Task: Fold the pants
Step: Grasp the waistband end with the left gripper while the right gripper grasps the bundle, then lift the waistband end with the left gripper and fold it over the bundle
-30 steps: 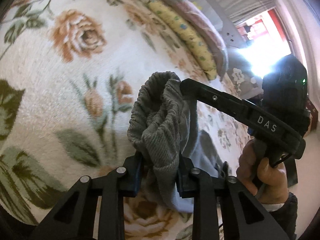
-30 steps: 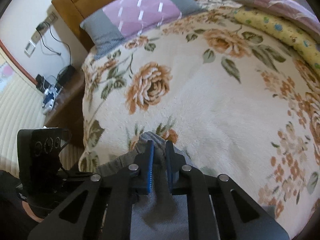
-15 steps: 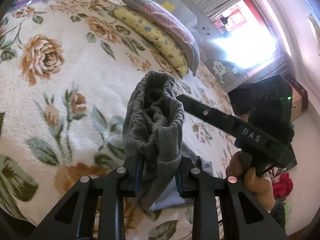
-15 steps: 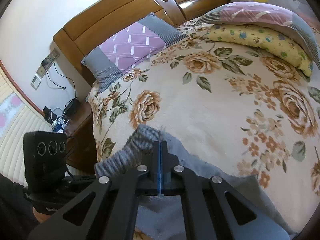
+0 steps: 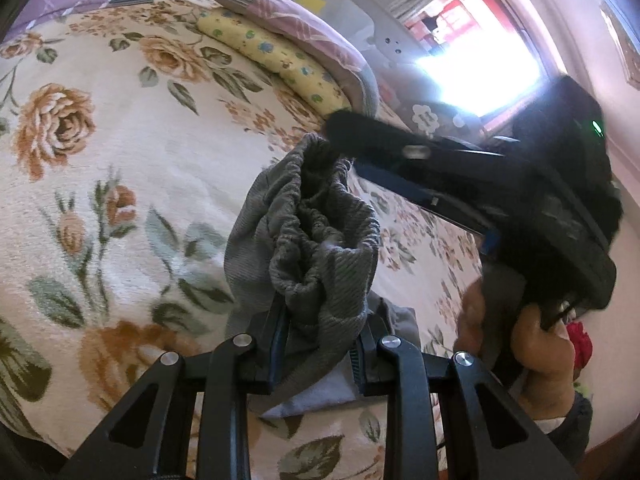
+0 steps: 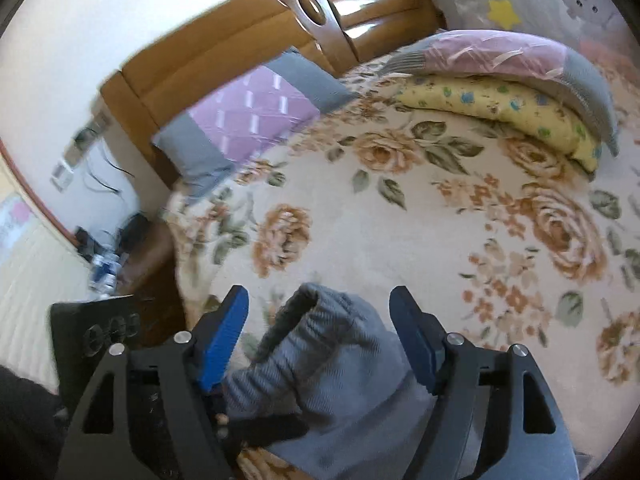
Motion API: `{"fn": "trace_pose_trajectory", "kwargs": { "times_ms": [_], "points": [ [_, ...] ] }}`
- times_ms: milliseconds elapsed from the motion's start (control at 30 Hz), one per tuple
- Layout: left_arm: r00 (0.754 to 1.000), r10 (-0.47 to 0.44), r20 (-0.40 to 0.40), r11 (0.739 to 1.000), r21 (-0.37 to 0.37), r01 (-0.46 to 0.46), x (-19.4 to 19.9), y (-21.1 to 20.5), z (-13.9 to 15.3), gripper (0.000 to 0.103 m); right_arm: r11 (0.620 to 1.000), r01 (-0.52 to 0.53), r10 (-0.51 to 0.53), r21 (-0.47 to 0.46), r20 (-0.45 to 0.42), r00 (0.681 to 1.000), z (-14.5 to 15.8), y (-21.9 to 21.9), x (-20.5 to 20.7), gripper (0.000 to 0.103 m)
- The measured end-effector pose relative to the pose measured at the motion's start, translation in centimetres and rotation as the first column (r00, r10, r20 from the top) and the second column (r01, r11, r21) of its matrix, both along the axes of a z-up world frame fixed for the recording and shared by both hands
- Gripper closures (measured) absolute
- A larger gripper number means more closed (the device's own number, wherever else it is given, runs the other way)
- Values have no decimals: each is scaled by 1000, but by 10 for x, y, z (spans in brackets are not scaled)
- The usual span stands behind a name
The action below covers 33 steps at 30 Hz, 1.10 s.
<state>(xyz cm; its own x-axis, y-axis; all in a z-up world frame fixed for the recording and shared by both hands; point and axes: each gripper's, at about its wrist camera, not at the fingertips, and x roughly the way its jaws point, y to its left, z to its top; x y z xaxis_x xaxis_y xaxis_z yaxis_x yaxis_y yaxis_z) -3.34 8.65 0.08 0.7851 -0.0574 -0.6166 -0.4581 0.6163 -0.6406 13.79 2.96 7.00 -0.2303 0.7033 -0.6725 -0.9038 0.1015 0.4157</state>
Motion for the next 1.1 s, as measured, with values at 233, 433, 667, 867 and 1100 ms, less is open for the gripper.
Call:
{"fn": "trace_pose_trajectory", "kwargs": {
  "times_ms": [233,433,667,867,1100],
  "points": [
    [999,-51,-11,999,7,51,14,-15,-1,76,997,26,-29,-70,-42,999,-18,-12,16,81],
    [993,-116,-21,993,32,117,32,-37,0,76,994,104,-106,-35,-80,991,-15,-51,38,92],
    [984,-177,-36,983,45,178,49,-57,-1,76,979,204,-203,-9,-137,970,-23,-98,61,94],
    [973,-229,-37,971,61,231,63,-76,7,77,961,275,-267,24,-182,946,-25,-133,74,94],
    [953,-300,-51,950,79,303,90,-106,9,77,933,355,-334,60,-223,916,-24,-175,96,95]
  ]
}}
